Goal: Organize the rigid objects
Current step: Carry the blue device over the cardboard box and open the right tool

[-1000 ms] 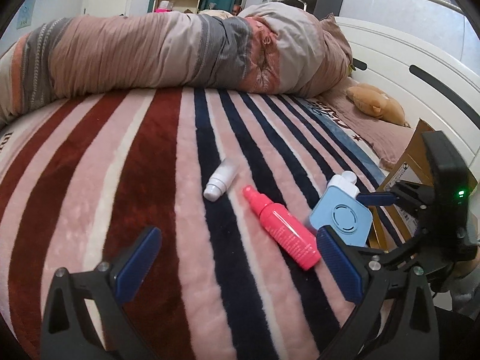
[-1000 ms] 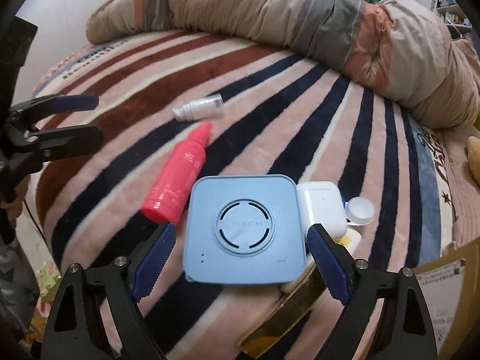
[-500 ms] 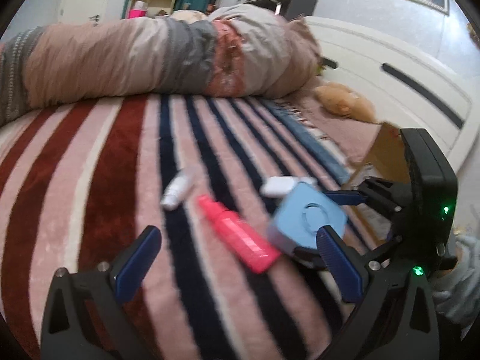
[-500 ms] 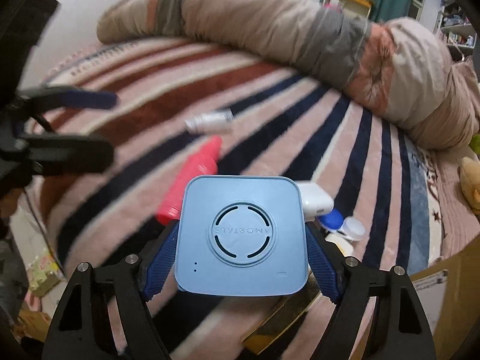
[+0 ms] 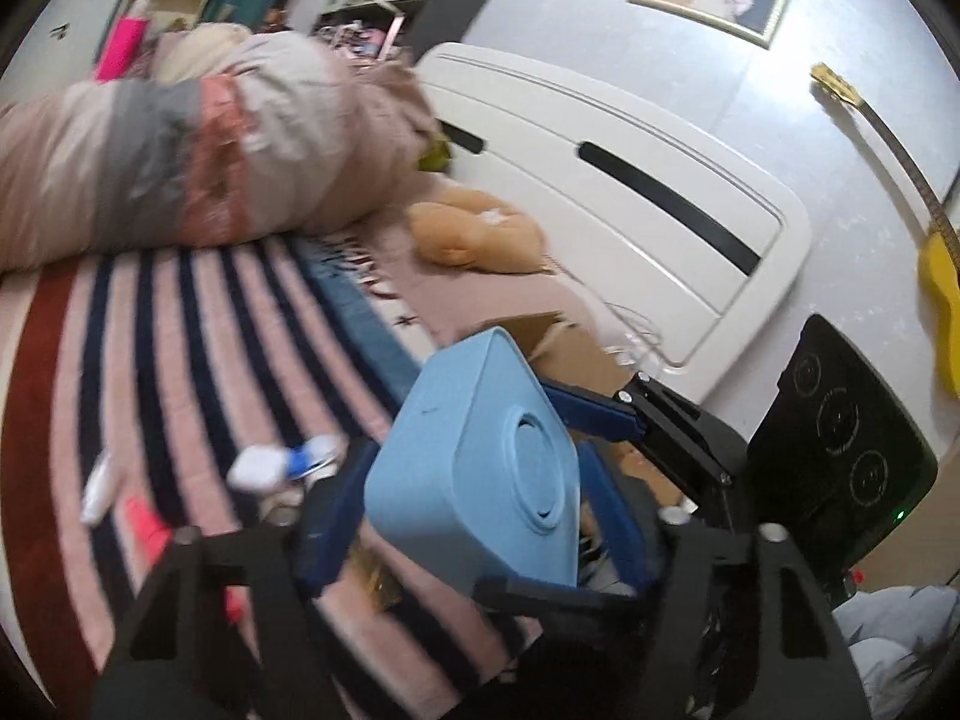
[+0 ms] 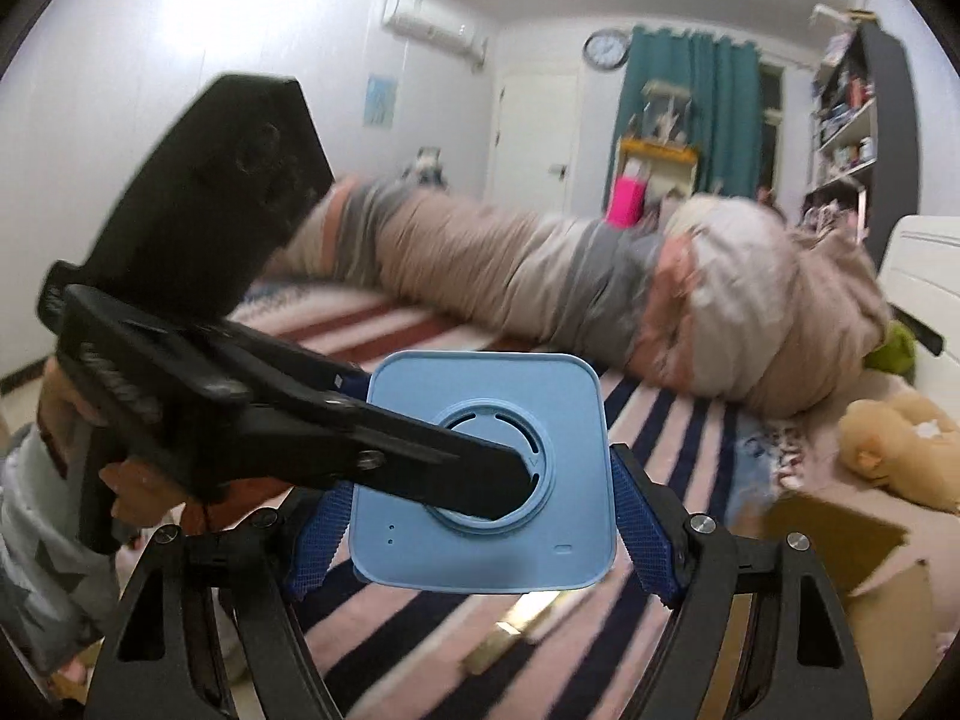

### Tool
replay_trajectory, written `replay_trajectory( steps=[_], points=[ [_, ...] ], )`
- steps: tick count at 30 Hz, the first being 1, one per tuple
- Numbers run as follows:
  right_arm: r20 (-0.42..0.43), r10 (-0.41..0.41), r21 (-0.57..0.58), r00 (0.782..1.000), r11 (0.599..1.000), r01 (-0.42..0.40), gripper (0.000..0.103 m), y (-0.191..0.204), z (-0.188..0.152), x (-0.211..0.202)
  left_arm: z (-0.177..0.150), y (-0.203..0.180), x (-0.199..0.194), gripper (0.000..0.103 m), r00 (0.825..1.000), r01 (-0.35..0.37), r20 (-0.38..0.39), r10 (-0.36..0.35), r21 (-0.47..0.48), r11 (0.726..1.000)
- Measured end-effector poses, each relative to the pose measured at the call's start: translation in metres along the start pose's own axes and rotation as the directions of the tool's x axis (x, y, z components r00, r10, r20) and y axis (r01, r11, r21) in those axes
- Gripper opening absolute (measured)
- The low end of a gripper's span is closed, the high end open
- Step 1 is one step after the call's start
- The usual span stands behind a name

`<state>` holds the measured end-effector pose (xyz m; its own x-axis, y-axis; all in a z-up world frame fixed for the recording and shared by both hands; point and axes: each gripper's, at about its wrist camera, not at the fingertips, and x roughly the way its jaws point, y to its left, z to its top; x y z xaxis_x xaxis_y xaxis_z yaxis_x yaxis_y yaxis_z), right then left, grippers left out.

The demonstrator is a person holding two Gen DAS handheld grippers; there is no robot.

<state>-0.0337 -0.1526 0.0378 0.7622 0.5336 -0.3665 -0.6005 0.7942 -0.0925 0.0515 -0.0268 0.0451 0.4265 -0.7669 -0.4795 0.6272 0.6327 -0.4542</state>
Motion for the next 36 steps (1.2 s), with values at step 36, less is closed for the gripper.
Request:
replay_trajectory(
  steps=[36],
  points=[
    [-0.340, -0.103, 0.286, 0.935, 0.935, 0.208, 0.096, -0.148, -0.075, -0.060, 0.033, -0.089, 0.131, 0.066, 0.970, -0.133, -0.167, 0.177, 0.246, 0.960]
  ],
)
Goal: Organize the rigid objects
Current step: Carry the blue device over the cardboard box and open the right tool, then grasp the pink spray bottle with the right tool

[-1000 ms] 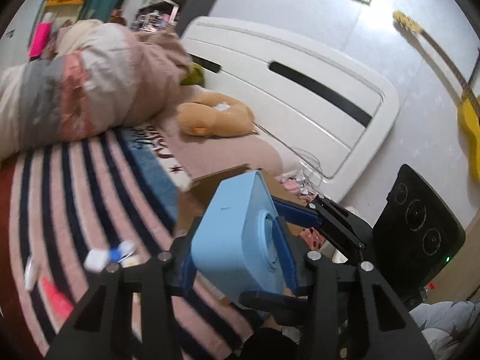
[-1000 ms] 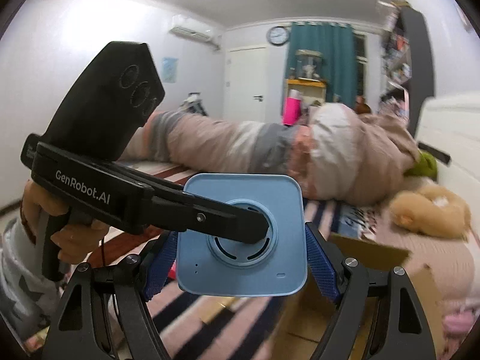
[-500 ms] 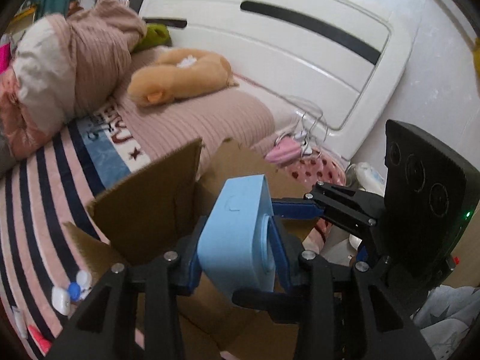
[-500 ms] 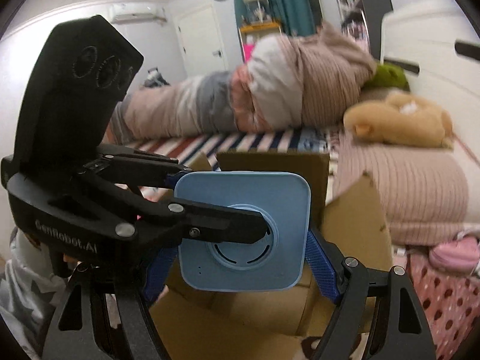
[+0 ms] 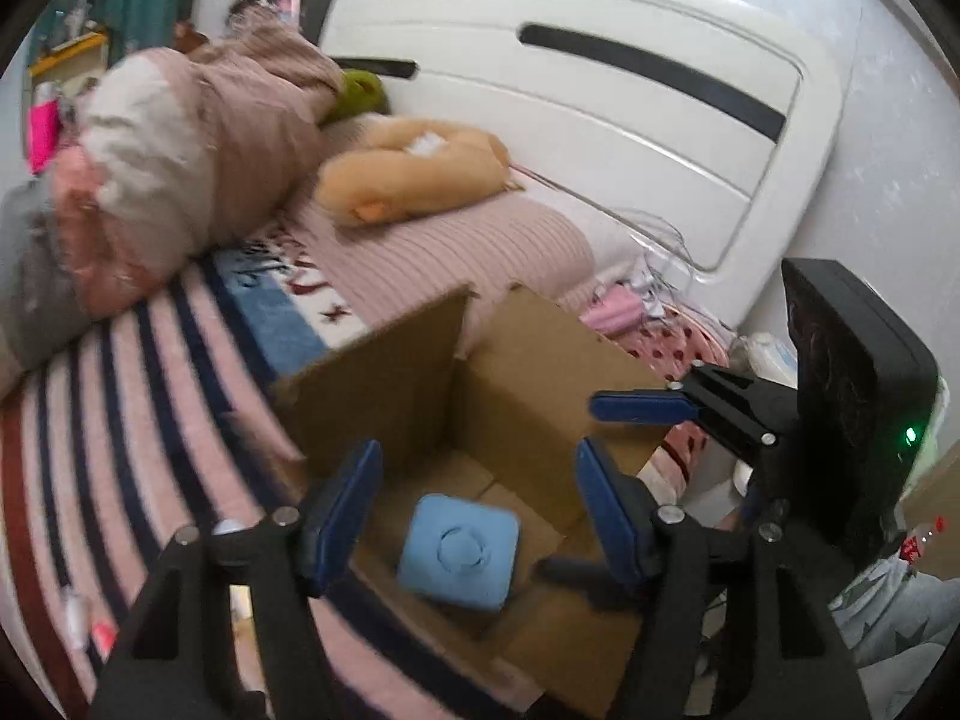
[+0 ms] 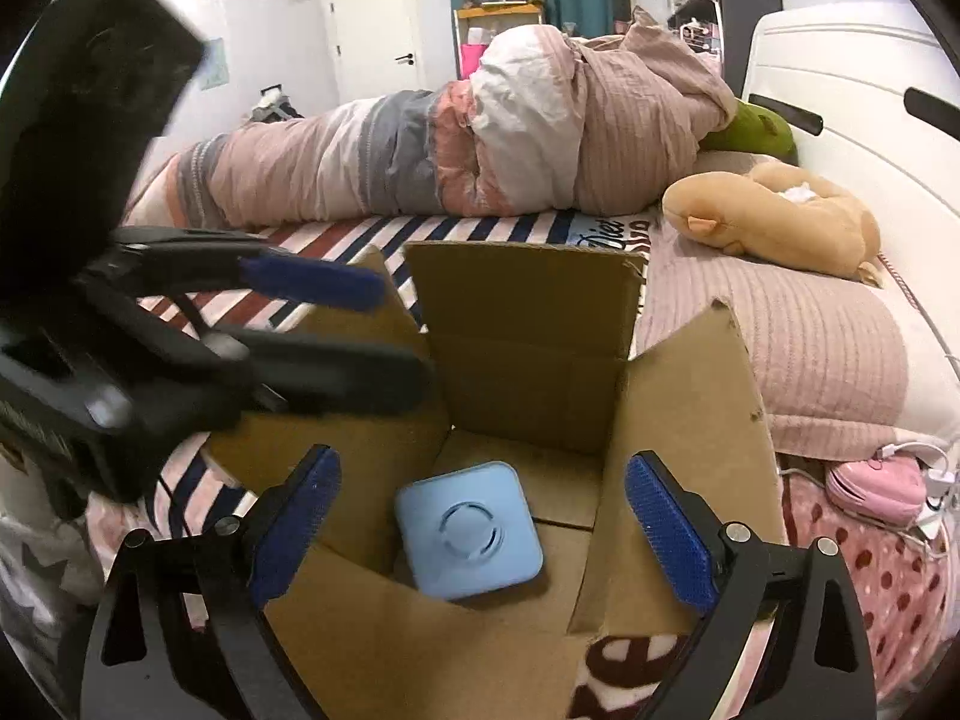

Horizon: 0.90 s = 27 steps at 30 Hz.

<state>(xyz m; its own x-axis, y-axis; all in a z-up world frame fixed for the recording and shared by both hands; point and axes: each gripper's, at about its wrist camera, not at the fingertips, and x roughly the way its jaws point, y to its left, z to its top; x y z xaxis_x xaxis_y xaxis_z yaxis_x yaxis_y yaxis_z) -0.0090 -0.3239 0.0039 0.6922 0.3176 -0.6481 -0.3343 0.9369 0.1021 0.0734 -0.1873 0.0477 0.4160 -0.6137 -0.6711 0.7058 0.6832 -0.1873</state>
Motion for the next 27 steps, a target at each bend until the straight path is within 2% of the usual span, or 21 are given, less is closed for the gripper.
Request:
replay_trajectory(
  steps=[4, 6, 9, 15, 18, 21, 27],
  points=[
    [0.037, -0.001, -0.015, 0.999, 1.000, 0.002, 0.096, 0.016, 0.009, -0.012, -0.013, 0.016, -0.045, 0.073, 0.994, -0.078, 0.069, 0.079, -0.020, 0.997],
    [0.070, -0.007, -0.030, 0.998, 1.000, 0.009, 0.096, 0.031, 0.015, -0.019, -0.023, 0.027, -0.067, 0.076, 0.986, -0.140, 0.090, 0.143, -0.035, 0.989],
    [0.102, 0.049, -0.049, 0.994, 0.998, -0.044, 0.096, 0.056, 0.029, -0.020, -0.044, 0.050, -0.100, 0.077, 0.969, -0.210, 0.116, 0.217, -0.068, 0.975],
    [0.097, 0.138, -0.097, 0.986, 0.987, -0.129, 0.095, 0.119, 0.047, 0.004, -0.092, 0.110, -0.139, 0.079, 0.940, -0.297, 0.122, 0.319, -0.169, 0.940],
    [0.049, 0.200, -0.136, 0.979, 0.972, -0.192, 0.095, 0.150, 0.050, 0.031, -0.120, 0.145, -0.144, 0.079, 0.935, -0.309, 0.101, 0.339, -0.231, 0.922],
    [-0.038, 0.239, -0.159, 0.970, 0.957, -0.242, 0.095, 0.178, 0.051, 0.071, -0.143, 0.175, -0.141, 0.079, 0.934, -0.319, 0.072, 0.350, -0.274, 0.907],
    [-0.226, 0.309, -0.153, 0.924, 0.925, -0.347, 0.083, 0.220, 0.042, 0.161, -0.181, 0.226, -0.115, 0.079, 0.949, -0.292, 0.007, 0.316, -0.361, 0.885]
  ],
)
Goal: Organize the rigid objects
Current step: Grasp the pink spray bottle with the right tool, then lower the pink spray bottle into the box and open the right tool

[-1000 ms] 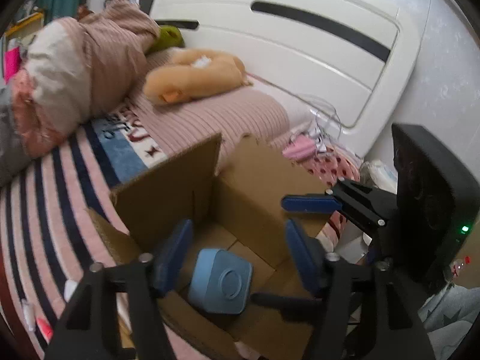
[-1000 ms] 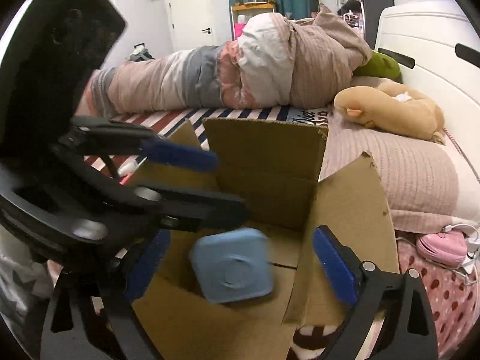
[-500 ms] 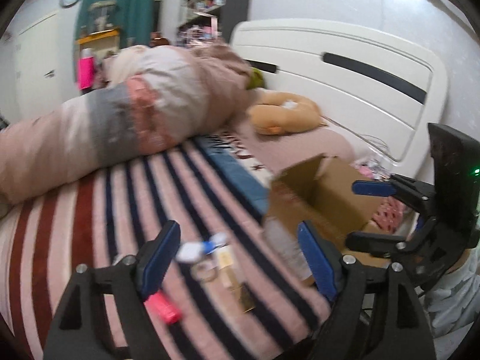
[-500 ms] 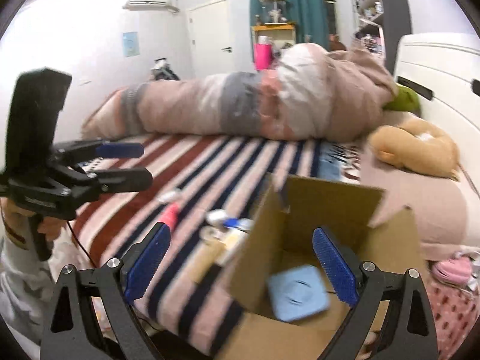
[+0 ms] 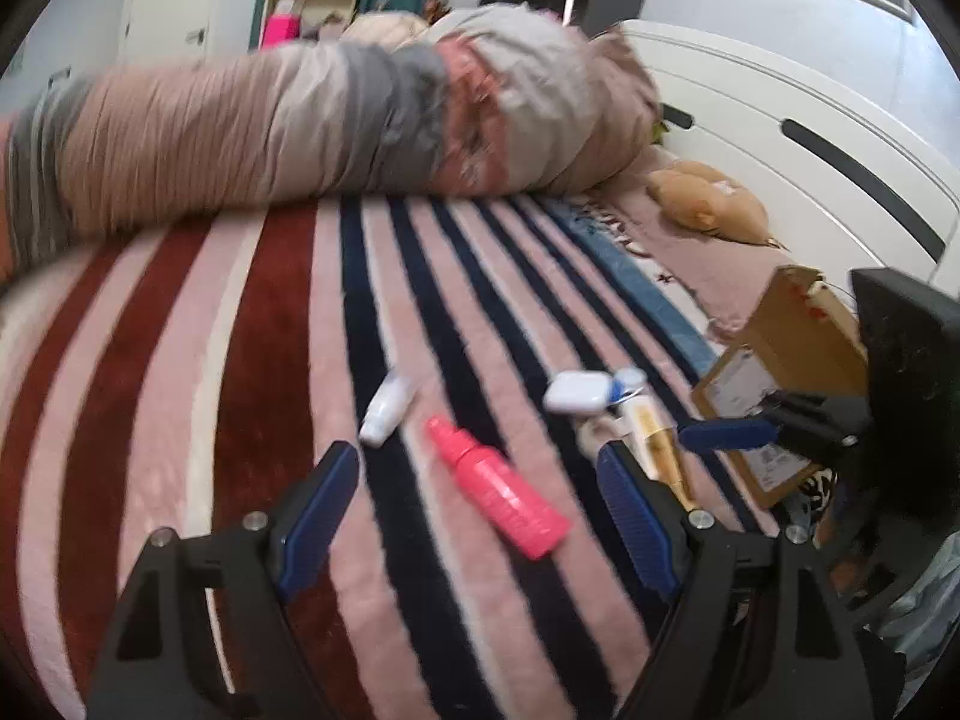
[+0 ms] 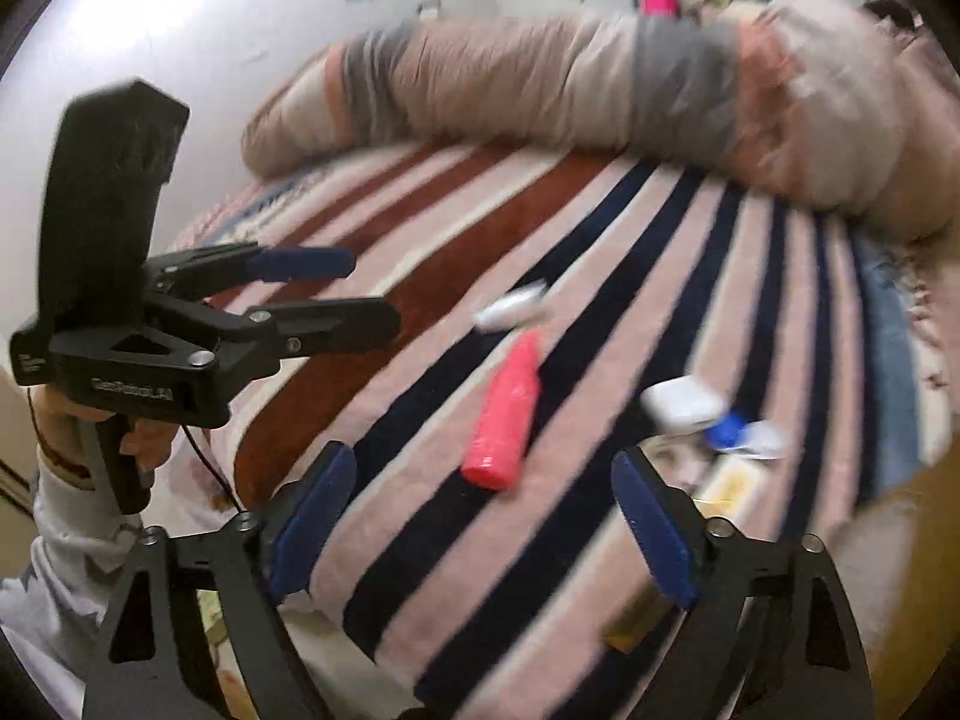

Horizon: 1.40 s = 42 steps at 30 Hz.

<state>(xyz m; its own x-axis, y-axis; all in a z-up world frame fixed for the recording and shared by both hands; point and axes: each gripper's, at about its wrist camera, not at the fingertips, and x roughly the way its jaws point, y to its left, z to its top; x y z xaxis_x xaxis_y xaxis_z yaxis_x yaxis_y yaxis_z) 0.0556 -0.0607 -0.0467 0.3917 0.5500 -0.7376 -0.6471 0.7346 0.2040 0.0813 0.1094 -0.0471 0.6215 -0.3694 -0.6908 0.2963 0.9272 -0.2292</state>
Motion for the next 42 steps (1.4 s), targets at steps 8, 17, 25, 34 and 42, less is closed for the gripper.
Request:
replay_trajectory(
  steps=[8, 17, 25, 34, 42],
  points=[
    [-0.130, 0.059, 0.067, 0.990, 0.996, -0.050, 0.057, -0.013, 0.006, 0.092, -0.024, 0.039, 0.047, 0.079, 0.996, 0.070, -0.050, -0.077, -0.124, 0.990],
    [-0.135, 0.081, 0.105, 0.988, 0.992, -0.067, 0.027, -0.027, 0.008, 0.105, -0.026, 0.038, 0.073, 0.079, 0.983, 0.154, -0.074, -0.167, -0.155, 0.976],
    [-0.039, 0.099, 0.026, 0.994, 0.995, -0.098, 0.027, -0.006, 0.002, 0.057, -0.017, 0.015, 0.057, 0.079, 0.963, 0.257, -0.041, -0.267, -0.167, 0.952],
    [0.161, 0.132, -0.056, 0.978, 0.991, -0.124, 0.027, 0.016, -0.007, -0.037, 0.010, -0.047, -0.013, 0.049, 0.950, 0.307, 0.077, -0.302, -0.056, 0.950],
    [0.320, 0.110, -0.071, 0.941, 0.993, -0.092, 0.027, 0.000, -0.030, -0.125, 0.039, -0.144, -0.068, 0.034, 0.948, 0.251, 0.167, -0.272, 0.137, 0.958]
  ],
)
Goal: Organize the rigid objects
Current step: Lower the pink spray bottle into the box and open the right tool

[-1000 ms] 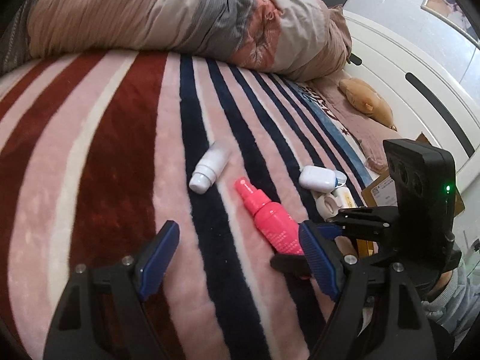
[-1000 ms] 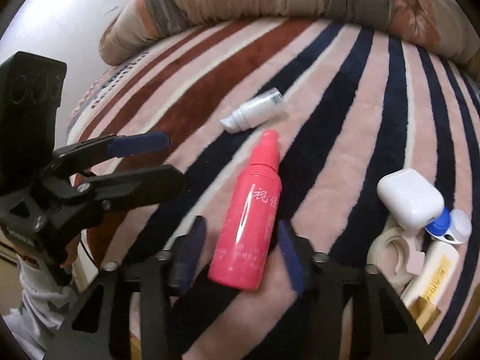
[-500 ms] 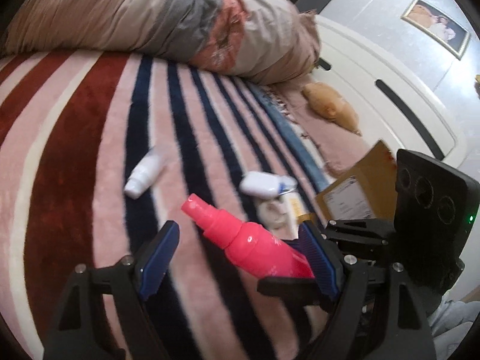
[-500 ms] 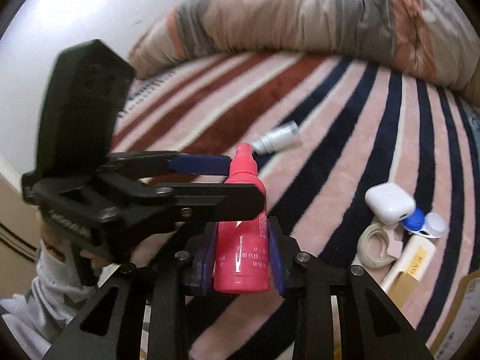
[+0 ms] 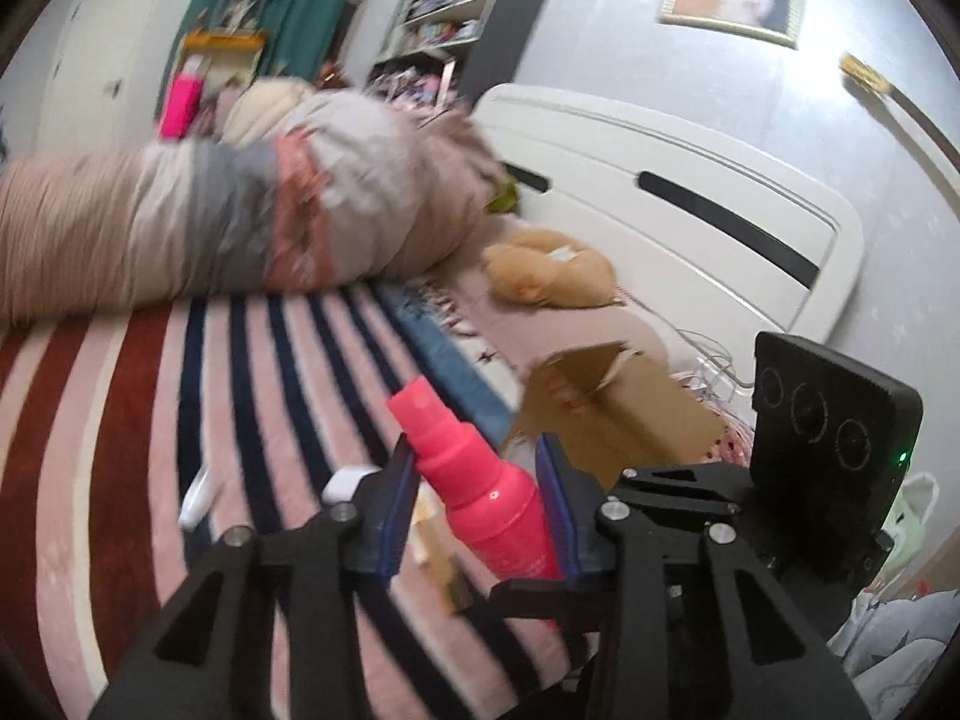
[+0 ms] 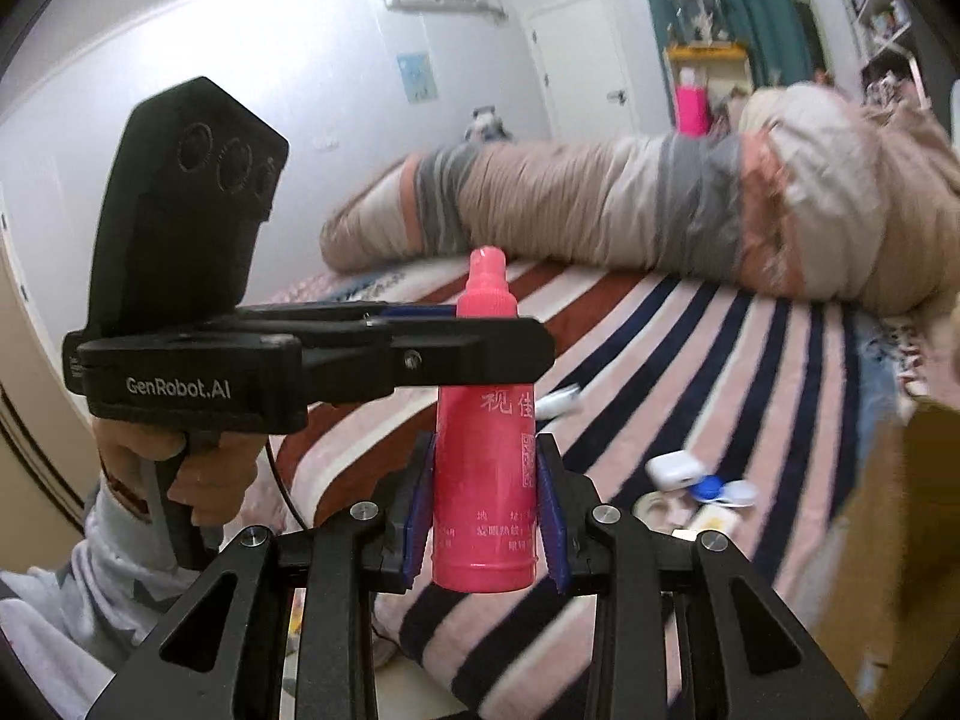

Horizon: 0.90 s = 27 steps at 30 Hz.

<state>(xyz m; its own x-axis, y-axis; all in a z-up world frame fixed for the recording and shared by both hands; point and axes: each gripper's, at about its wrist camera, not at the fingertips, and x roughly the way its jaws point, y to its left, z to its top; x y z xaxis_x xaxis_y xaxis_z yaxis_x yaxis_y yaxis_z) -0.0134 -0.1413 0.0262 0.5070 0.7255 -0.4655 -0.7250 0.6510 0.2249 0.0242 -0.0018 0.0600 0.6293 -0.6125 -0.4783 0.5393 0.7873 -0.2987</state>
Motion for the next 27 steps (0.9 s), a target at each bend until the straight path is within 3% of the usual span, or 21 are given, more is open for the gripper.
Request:
replay_trajectory(
  steps=[5, 10, 14, 22, 27],
  points=[
    [0.104, -0.050, 0.047, 0.993, 0.998, 0.046, 0.027, -0.030, -0.009, -0.061, 0.028, -0.065, 0.025, 0.033, 1.000, 0.031, 0.001, -0.032, 0.108, 0.994],
    [0.157, -0.118, 0.098, 0.980, 0.990, 0.104, 0.027, -0.065, -0.023, -0.112, 0.044, -0.119, 0.066, 0.033, 0.997, 0.069, -0.050, -0.060, 0.200, 0.977],
    [0.121, -0.144, 0.162, 0.982, 0.979, 0.124, 0.027, -0.097, -0.038, -0.129, 0.043, -0.141, 0.104, 0.033, 0.991, 0.084, -0.124, -0.055, 0.238, 0.968],
    [-0.002, -0.186, 0.231, 0.983, 0.956, 0.181, 0.027, -0.141, -0.065, -0.126, 0.030, -0.147, 0.168, 0.033, 0.962, 0.117, -0.267, -0.057, 0.215, 0.970],
    [-0.070, -0.260, 0.228, 0.963, 0.936, 0.269, 0.027, -0.150, -0.081, -0.129, 0.025, -0.157, 0.199, 0.034, 0.946, 0.141, -0.319, -0.065, 0.222, 0.965]
  ],
)
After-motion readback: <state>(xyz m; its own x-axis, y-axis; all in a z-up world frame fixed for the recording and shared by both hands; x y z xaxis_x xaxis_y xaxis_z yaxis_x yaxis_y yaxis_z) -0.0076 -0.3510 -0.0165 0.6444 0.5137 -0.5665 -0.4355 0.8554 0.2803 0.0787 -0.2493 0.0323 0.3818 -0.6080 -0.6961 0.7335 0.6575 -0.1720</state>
